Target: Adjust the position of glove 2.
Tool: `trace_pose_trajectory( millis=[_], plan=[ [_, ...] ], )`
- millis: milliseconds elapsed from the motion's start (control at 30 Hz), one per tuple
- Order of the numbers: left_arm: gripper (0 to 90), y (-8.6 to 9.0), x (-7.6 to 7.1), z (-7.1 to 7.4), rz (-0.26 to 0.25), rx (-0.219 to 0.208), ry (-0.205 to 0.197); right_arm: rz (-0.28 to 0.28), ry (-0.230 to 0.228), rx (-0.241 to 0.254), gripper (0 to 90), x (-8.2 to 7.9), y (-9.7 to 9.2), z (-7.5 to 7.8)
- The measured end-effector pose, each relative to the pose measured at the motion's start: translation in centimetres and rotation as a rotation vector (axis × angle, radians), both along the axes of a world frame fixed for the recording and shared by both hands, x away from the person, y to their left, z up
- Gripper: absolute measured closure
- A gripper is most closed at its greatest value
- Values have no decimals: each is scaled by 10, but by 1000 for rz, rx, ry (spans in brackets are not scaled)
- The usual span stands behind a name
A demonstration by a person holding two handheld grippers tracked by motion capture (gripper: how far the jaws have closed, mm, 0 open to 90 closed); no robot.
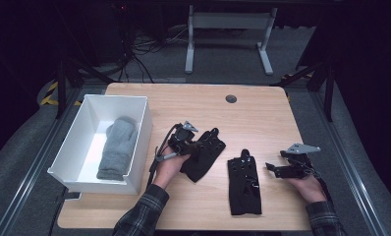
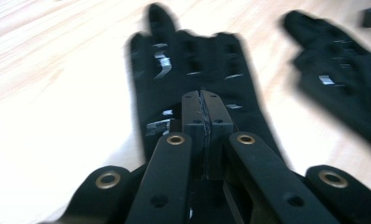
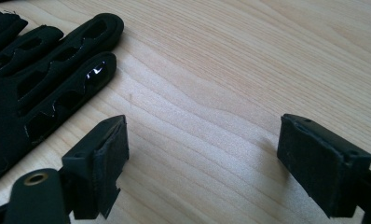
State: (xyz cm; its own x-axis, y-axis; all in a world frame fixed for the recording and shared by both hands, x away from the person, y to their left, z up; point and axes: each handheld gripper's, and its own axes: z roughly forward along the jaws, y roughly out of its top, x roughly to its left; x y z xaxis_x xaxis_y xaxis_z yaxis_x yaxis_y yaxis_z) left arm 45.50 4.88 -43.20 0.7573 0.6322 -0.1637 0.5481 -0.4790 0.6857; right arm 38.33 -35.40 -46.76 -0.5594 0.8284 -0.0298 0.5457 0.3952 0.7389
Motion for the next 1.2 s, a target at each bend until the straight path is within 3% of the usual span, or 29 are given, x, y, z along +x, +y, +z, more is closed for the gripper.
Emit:
trace_pose_trajectory(
  millis=[167, 300, 400, 867, 1200],
  plan=[
    [900, 4, 11, -10, 12, 14, 30, 1, 0, 3, 172, 0, 0, 0],
    [900, -1, 11, -20, -5, 63, 50, 1, -1, 2, 171, 0, 0, 0],
    [900, -2, 7, -22, -20, 63, 51, 1, 0, 3, 172, 0, 0, 0],
    [900, -4, -35, -19, -113, 104, 62, 1, 0, -2, 168, 0, 0, 0],
    [900, 3, -62, -21, -157, 76, 90, 3, 1, -1, 166, 0, 0, 0]
  ],
)
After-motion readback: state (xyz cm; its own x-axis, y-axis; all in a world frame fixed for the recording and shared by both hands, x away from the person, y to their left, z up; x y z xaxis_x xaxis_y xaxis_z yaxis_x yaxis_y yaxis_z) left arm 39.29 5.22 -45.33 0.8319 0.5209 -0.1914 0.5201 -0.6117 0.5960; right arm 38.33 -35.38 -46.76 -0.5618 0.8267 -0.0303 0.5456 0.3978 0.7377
